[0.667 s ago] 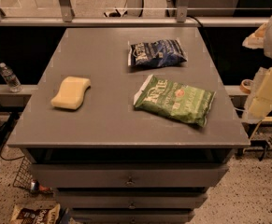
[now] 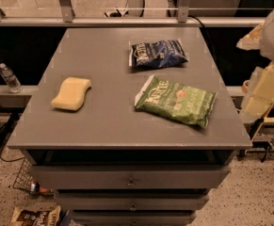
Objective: Move blue chip bag near sponge
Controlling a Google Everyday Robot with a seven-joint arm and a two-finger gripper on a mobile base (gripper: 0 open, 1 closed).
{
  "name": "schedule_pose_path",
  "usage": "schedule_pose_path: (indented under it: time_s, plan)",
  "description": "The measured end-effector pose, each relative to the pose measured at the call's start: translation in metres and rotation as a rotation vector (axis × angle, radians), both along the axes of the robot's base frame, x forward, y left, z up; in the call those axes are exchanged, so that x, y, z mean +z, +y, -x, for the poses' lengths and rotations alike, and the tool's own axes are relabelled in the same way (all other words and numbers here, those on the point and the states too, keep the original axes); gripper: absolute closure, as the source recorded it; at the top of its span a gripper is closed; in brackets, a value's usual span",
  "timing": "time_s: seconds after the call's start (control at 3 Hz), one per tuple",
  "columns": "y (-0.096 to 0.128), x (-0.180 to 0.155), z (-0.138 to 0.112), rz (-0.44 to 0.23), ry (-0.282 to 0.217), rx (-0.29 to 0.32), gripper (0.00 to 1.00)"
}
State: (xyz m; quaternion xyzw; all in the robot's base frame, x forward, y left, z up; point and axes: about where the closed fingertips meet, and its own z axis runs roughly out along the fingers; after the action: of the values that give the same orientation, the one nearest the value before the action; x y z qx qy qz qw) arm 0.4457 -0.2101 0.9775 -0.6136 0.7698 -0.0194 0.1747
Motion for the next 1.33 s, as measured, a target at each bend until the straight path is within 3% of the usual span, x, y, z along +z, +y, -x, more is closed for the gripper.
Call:
schedule_pose_path:
  time_s: [0.33,0.67,1.0,1.33]
  plan:
    - [0.038,-0.017,-0.045,-0.114,-0.004,0.121,0.00]
    - [0.078,-0.034,-0.080,-0.240,-0.049,0.193,0.00]
    - [0.106,-0.047,-0.110,-0.290,-0.135,0.161,0.00]
    - [0.111,-0.039,-0.128,-0.312,-0.210,0.134,0.00]
